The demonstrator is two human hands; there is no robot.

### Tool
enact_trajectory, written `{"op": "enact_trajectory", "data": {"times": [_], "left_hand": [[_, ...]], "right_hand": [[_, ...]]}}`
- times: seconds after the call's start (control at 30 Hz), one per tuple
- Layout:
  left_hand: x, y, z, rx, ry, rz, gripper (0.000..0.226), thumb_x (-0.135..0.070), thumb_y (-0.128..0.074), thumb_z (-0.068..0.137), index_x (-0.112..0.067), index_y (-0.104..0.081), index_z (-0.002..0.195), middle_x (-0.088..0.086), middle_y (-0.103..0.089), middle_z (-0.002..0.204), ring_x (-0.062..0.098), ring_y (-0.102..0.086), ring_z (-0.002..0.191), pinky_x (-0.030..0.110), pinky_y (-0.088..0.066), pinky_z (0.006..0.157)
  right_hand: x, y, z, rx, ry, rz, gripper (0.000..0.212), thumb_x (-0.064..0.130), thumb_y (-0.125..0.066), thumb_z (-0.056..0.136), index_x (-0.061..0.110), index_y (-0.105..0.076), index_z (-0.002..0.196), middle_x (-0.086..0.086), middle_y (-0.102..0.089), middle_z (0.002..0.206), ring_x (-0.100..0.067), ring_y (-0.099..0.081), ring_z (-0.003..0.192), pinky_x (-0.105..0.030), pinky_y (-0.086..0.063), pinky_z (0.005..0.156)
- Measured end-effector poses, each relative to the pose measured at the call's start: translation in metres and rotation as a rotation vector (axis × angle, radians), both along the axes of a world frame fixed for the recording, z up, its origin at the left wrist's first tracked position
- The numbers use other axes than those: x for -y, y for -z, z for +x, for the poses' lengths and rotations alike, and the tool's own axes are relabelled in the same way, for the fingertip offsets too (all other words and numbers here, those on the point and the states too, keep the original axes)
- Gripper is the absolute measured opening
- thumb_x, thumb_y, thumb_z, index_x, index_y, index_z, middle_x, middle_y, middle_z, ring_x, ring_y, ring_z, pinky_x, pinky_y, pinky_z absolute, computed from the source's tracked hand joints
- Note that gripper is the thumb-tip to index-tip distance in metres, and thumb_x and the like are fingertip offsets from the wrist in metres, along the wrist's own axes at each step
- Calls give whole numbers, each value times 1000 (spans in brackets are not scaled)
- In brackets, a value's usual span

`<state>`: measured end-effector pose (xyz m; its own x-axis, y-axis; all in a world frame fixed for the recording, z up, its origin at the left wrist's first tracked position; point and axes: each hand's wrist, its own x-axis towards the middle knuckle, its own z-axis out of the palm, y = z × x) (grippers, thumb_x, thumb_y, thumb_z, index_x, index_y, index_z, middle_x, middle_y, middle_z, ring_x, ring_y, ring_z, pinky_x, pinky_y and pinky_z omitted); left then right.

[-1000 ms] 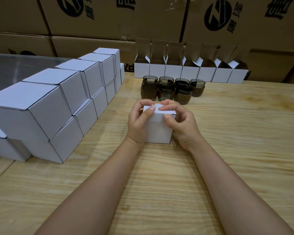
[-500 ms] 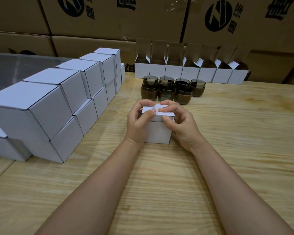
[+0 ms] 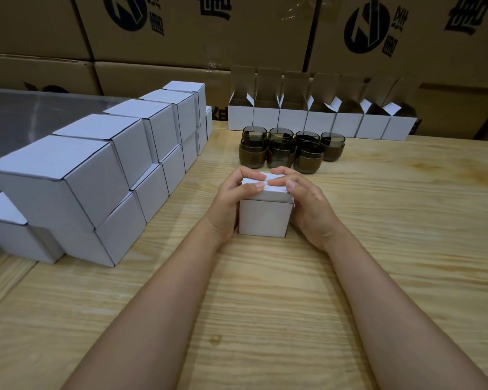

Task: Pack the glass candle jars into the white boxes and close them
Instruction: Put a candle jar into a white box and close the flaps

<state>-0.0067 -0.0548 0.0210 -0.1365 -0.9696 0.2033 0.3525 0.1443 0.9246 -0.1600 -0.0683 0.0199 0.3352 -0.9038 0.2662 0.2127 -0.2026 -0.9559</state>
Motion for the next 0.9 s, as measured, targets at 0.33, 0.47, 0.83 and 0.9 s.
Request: {"op": "enact_trajectory", "data": {"times": [0.33, 0.47, 0.83, 0.9], "left_hand": [[1, -5, 10, 84, 48, 40, 17, -10, -51, 69, -10, -57, 85, 5, -64, 89, 18, -57, 83, 25, -46, 66], [1, -5, 9, 98, 22, 47, 20, -10, -51, 63, -9, -57, 83, 8, -58, 90, 19, -54, 82, 25, -44, 65], [0, 1, -2, 158, -86, 22, 15, -19, -64, 67, -21, -56, 80, 6, -54, 94, 26, -52, 90, 38, -39, 75], [0, 0, -3, 147, -72, 42, 17, -18, -63, 66, -23, -57, 81, 7, -55, 94, 26, -53, 87, 36, -41, 72]], "right_hand": [[2, 3, 2, -10, -3, 32, 23, 19, -50, 78, 27, -71, 73, 2, -59, 103, -21, -50, 102, -40, -36, 89], [2, 3, 1, -25, -22, 56, 18, 18, -50, 78, 22, -68, 78, 1, -62, 94, -23, -50, 95, -39, -37, 84], [2, 3, -3, 10, -103, 89, 13, 17, -51, 80, 17, -61, 89, -5, -57, 99, -22, -54, 92, -36, -42, 79], [2, 3, -4, 12, -115, 84, 16, 15, -50, 80, 15, -59, 93, -2, -57, 102, -21, -54, 93, -34, -43, 79]]}}
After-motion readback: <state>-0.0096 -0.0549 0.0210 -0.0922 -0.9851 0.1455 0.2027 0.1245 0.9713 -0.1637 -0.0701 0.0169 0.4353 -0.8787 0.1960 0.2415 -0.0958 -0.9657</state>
